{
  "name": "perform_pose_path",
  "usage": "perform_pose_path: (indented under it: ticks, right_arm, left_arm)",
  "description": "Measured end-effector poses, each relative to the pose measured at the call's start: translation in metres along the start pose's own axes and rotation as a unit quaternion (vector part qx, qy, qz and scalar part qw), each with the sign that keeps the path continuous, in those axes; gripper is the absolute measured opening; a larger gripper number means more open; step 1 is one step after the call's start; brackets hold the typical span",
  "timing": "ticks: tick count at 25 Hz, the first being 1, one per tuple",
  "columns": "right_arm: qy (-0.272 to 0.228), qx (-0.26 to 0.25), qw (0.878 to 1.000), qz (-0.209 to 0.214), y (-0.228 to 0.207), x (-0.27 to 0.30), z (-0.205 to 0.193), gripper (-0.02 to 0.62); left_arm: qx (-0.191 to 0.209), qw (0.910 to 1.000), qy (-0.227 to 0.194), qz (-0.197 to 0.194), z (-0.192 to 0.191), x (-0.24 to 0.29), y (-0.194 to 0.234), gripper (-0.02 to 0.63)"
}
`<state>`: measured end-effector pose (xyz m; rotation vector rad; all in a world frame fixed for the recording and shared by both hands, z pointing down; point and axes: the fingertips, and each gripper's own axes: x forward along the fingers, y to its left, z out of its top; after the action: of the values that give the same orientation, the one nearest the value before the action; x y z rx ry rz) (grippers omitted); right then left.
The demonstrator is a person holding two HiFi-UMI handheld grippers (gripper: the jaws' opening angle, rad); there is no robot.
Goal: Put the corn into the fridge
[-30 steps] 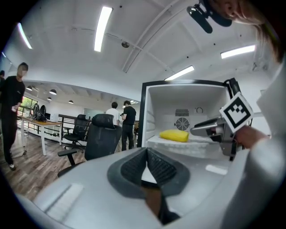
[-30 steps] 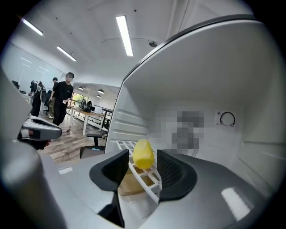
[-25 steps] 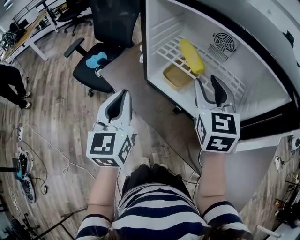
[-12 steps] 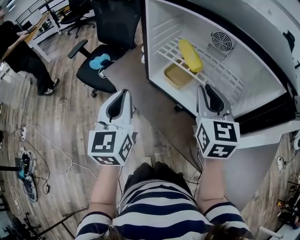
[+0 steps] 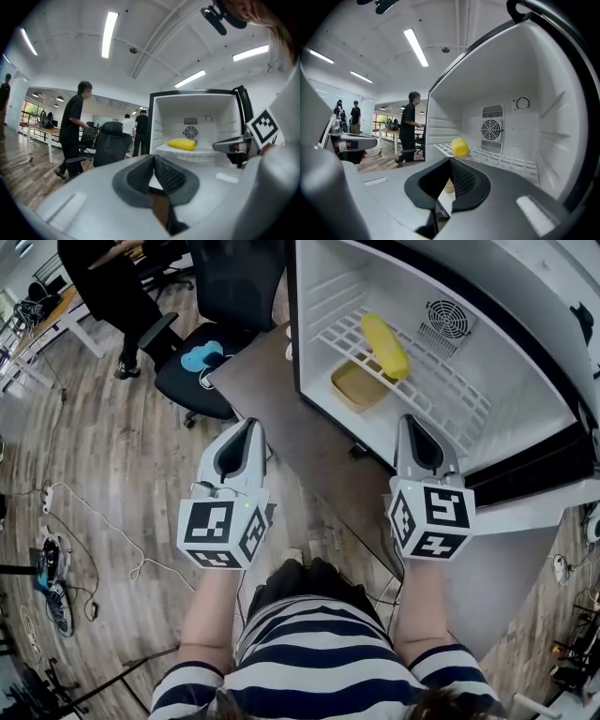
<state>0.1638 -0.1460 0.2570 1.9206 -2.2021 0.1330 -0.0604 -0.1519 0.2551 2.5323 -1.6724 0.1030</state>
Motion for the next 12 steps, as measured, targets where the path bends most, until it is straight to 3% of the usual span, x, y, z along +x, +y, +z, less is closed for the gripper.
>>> perform_pose_path:
  ticks: [12]
  right_arm:
    - [0.018,0.016,0.999,0.026,0.018,-0.004,-0.020,-0.003]
  left_arm:
    - [-0.006,0.9999,0.015,0.004,-0.011,-0.005,0.005,0.000]
